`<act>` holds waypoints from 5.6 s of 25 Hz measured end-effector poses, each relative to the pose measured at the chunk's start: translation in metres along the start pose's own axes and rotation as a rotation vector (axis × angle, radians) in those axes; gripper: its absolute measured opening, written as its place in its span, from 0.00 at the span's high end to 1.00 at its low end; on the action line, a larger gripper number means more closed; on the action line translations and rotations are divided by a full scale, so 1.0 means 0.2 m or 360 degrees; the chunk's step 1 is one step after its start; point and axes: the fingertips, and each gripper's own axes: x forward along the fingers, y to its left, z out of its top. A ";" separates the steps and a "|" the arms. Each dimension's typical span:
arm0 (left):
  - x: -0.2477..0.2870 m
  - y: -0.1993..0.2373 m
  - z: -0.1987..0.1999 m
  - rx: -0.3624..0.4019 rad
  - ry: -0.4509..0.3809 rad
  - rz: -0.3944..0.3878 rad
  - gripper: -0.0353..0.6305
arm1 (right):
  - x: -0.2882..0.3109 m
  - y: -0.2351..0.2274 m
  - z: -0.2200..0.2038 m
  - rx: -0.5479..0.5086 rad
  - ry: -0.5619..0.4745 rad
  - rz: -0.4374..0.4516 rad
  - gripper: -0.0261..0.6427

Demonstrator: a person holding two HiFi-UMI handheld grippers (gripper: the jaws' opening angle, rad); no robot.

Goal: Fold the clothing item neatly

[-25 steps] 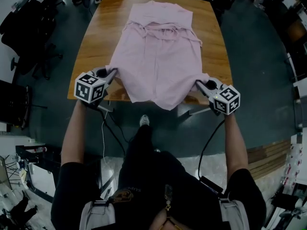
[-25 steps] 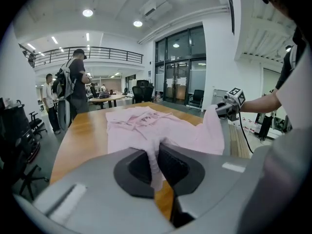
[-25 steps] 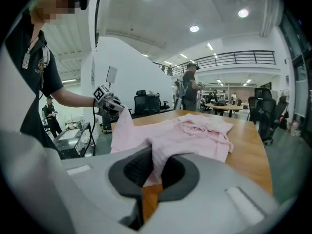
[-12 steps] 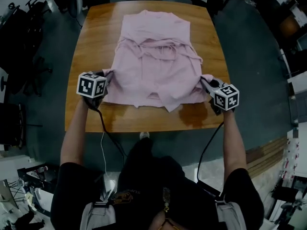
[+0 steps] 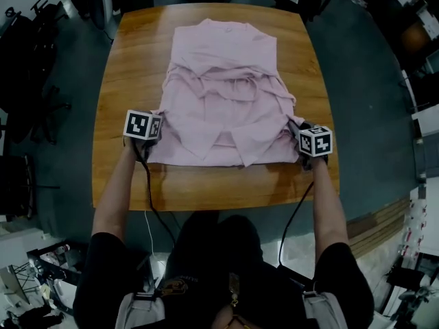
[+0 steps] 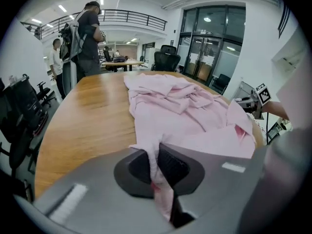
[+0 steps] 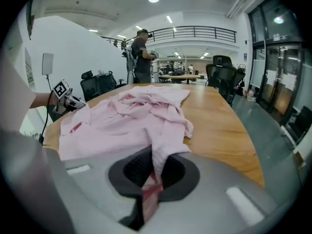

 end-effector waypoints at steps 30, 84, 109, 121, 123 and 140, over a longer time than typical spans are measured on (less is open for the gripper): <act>-0.24 -0.29 -0.61 -0.0004 0.0203 0.0053 0.61 | -0.24 0.32 -0.54 -0.0348 0.0251 0.0223 0.57; -0.47 -0.13 0.17 0.0117 0.0062 0.0074 0.85 | -0.35 0.02 0.27 -0.0196 0.0176 0.0167 0.88; -0.03 0.15 0.43 0.0249 0.0122 -0.0092 0.67 | 0.14 -0.25 0.47 -0.0250 0.0281 0.0101 0.67; 0.25 0.32 0.97 0.0211 -0.0068 0.0022 0.67 | 0.54 -0.30 0.91 -0.0361 0.0136 0.0243 0.67; 0.33 0.38 1.03 0.0221 -0.0095 0.0062 0.66 | 0.64 -0.33 0.94 -0.0381 0.0162 0.0272 0.67; 1.02 0.21 1.30 0.0747 0.0196 -0.0179 0.65 | 1.38 -0.24 1.18 -0.0646 0.0412 0.0633 0.67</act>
